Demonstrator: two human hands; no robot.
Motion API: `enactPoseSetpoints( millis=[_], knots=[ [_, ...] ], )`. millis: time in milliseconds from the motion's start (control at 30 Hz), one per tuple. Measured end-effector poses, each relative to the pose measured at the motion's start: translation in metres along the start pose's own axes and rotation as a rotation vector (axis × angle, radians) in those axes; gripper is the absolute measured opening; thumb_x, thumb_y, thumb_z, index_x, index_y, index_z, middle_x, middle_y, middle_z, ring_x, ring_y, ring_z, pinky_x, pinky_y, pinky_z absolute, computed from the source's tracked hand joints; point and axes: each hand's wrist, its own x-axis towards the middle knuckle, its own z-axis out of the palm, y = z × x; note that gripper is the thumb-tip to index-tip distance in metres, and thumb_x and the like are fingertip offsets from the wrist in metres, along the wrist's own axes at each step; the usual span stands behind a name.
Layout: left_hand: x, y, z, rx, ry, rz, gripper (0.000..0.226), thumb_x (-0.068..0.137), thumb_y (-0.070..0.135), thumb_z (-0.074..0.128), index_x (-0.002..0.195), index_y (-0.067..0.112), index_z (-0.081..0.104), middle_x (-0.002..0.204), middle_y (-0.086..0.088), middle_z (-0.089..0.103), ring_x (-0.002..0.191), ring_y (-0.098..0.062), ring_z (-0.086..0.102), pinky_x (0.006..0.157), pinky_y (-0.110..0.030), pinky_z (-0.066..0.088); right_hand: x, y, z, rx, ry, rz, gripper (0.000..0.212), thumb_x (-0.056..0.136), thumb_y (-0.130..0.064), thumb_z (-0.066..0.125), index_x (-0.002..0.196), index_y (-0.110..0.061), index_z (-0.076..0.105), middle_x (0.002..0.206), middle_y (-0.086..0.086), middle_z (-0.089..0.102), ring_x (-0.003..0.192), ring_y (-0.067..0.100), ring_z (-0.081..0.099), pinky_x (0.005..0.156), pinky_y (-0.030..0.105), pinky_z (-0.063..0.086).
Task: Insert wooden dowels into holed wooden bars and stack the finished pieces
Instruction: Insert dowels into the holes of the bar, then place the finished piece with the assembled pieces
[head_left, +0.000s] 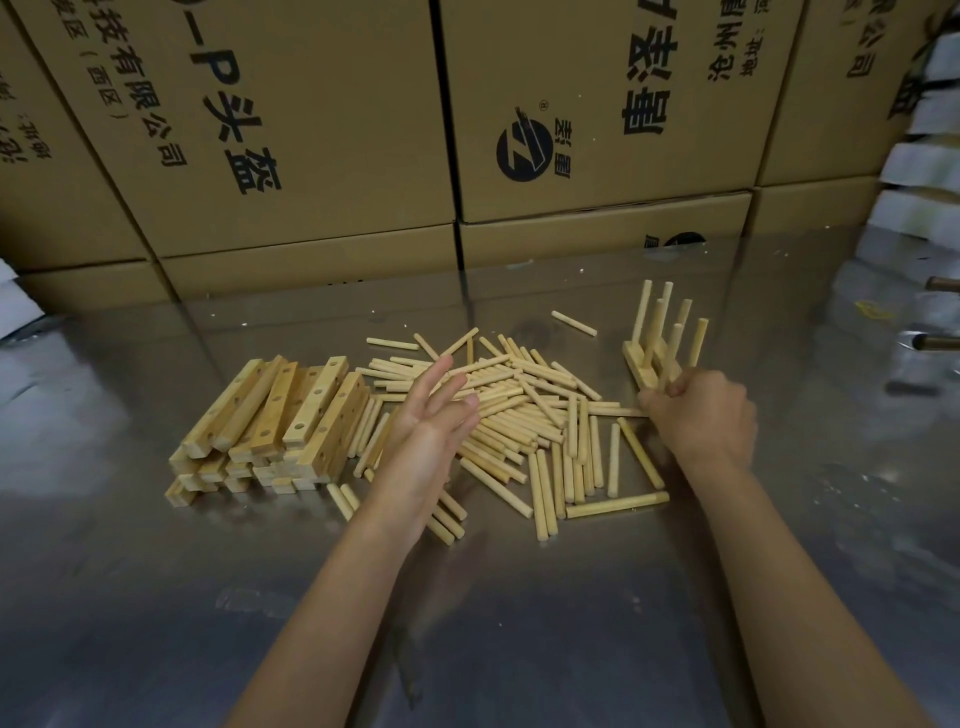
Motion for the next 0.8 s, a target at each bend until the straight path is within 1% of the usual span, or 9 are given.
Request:
enactPoseSetpoints(
  millis=[133, 200, 300, 367, 467, 533, 633, 700, 800],
  knots=[
    [0.000, 0.000, -0.002, 0.122, 0.031, 0.045, 0.043, 0.095, 0.011, 0.064, 0.131, 0.034, 0.060, 0.134, 0.008, 0.061, 0.122, -0.006, 0.059, 0.109, -0.037, 0.045, 0.003, 0.004, 0.001, -0.050, 0.006, 0.017, 0.023, 0.085, -0.031, 0.072, 0.089, -0.009, 0.070, 0.086, 0.015, 0.065, 0.090, 0.040, 0.063, 0.071, 0.036, 0.044],
    [0.000, 0.001, -0.004, 0.240, 0.058, 0.092, 0.038, 0.096, 0.018, 0.063, 0.127, 0.041, 0.060, 0.127, 0.019, 0.064, 0.117, 0.001, 0.059, 0.103, -0.033, 0.046, 0.004, 0.005, 0.002, -0.055, 0.018, 0.018, 0.023, 0.086, -0.031, 0.071, 0.087, -0.008, 0.068, 0.083, 0.014, 0.061, 0.092, 0.041, 0.063, 0.070, 0.036, 0.043],
    [-0.002, 0.007, -0.008, 0.398, 0.145, 0.221, 0.033, 0.098, 0.020, 0.060, 0.124, 0.041, 0.060, 0.119, 0.024, 0.064, 0.103, 0.014, 0.058, 0.082, -0.015, 0.047, 0.006, 0.005, -0.001, -0.077, 0.059, 0.051, 0.030, 0.085, -0.037, 0.073, 0.088, -0.007, 0.070, 0.082, 0.014, 0.061, 0.091, 0.040, 0.064, 0.068, 0.034, 0.040],
    [-0.002, 0.013, -0.013, 0.546, 0.266, 0.342, 0.033, 0.099, 0.011, 0.056, 0.123, 0.034, 0.061, 0.116, 0.019, 0.064, 0.104, 0.009, 0.058, 0.082, -0.013, 0.048, 0.005, 0.002, -0.002, -0.117, 0.072, 0.059, 0.033, 0.083, -0.041, 0.074, 0.083, -0.008, 0.067, 0.072, 0.008, 0.053, 0.087, 0.039, 0.064, 0.065, 0.034, 0.039],
    [0.001, 0.019, -0.029, 0.894, 0.456, 0.462, 0.036, 0.095, 0.004, 0.054, 0.124, 0.022, 0.062, 0.120, 0.009, 0.061, 0.115, -0.011, 0.054, 0.099, -0.031, 0.046, -0.001, -0.007, 0.000, -0.187, 0.024, 0.015, 0.030, 0.084, -0.038, 0.070, 0.082, -0.008, 0.066, 0.073, 0.008, 0.057, 0.082, 0.036, 0.064, 0.065, 0.034, 0.041],
    [0.004, 0.019, -0.044, 1.176, 0.549, 0.434, 0.035, 0.092, 0.006, 0.058, 0.125, 0.016, 0.063, 0.125, -0.001, 0.060, 0.122, -0.022, 0.048, 0.105, -0.040, 0.039, -0.008, -0.015, 0.004, -0.219, -0.012, -0.050, 0.024, 0.084, -0.032, 0.066, 0.080, -0.008, 0.065, 0.075, 0.008, 0.060, 0.079, 0.034, 0.063, 0.065, 0.033, 0.041],
    [0.006, 0.016, -0.059, 1.494, 0.620, 0.281, 0.036, 0.087, 0.012, 0.062, 0.123, 0.012, 0.065, 0.128, -0.010, 0.056, 0.122, -0.029, 0.041, 0.100, -0.043, 0.031, -0.020, -0.024, 0.010, -0.218, -0.017, -0.162, 0.027, 0.084, -0.027, 0.064, 0.061, -0.014, 0.060, 0.060, 0.001, 0.055, 0.063, 0.026, 0.057, 0.058, 0.030, 0.036],
    [0.007, 0.013, -0.062, 1.610, 0.612, 0.239, 0.038, 0.085, 0.012, 0.064, 0.124, 0.011, 0.064, 0.127, -0.009, 0.053, 0.120, -0.029, 0.039, 0.097, -0.041, 0.028, -0.028, -0.030, 0.012, -0.183, -0.040, -0.276, 0.037, 0.088, -0.029, 0.061, 0.054, -0.015, 0.060, 0.052, 0.000, 0.055, 0.054, 0.020, 0.055, 0.051, 0.028, 0.033],
    [0.009, 0.013, -0.062, 1.667, 0.616, 0.221, 0.043, 0.081, 0.004, 0.063, 0.124, 0.009, 0.063, 0.127, -0.009, 0.049, 0.118, -0.028, 0.038, 0.094, -0.038, 0.026, -0.042, -0.042, 0.016, -0.080, -0.149, -0.466, 0.036, 0.090, -0.038, 0.059, 0.061, -0.018, 0.060, 0.051, -0.006, 0.056, 0.052, 0.012, 0.055, 0.052, 0.026, 0.041]
  ],
)
